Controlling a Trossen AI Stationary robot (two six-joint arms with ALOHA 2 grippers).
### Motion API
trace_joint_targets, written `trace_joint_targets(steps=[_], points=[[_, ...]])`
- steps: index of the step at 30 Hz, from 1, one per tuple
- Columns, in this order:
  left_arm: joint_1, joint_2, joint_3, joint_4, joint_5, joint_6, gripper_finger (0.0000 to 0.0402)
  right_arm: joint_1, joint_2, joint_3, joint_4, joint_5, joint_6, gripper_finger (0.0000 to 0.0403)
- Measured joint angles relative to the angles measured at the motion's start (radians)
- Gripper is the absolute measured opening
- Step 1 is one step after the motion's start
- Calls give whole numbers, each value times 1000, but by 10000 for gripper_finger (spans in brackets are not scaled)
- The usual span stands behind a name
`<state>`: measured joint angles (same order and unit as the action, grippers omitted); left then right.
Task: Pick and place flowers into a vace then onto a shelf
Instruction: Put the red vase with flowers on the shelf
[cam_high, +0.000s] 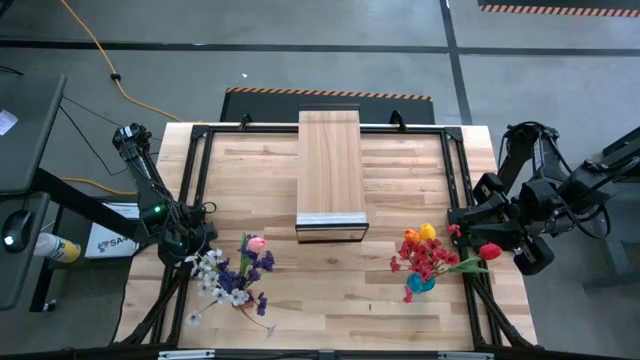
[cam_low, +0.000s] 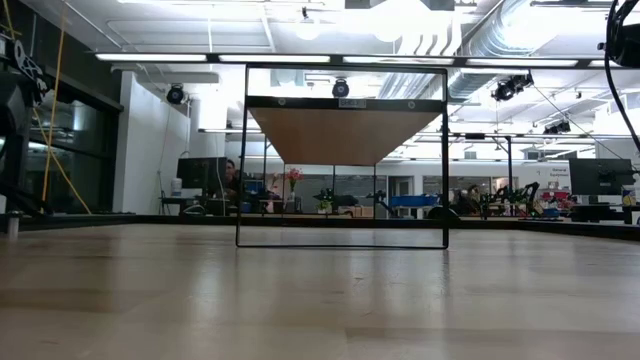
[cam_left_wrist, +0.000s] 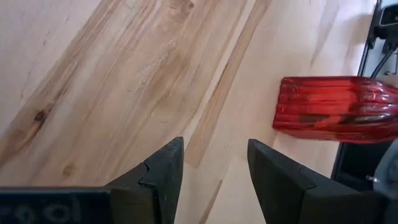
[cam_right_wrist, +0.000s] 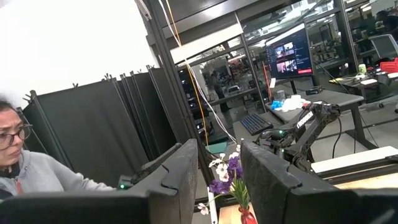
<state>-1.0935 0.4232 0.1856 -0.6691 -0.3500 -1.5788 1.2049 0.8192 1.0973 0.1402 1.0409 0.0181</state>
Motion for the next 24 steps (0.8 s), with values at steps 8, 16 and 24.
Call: trace_joint_targets(steps=[8, 16, 24], points=[[0, 0, 7, 78, -67, 312, 211, 0, 0, 0, 0, 0, 0, 114], [0, 0, 8, 117, -31, 504, 211, 0, 0, 0, 0, -6, 7, 114], [0, 0, 10, 160, -55, 595, 211, 0, 13, -1, 0, -8, 8, 114]])
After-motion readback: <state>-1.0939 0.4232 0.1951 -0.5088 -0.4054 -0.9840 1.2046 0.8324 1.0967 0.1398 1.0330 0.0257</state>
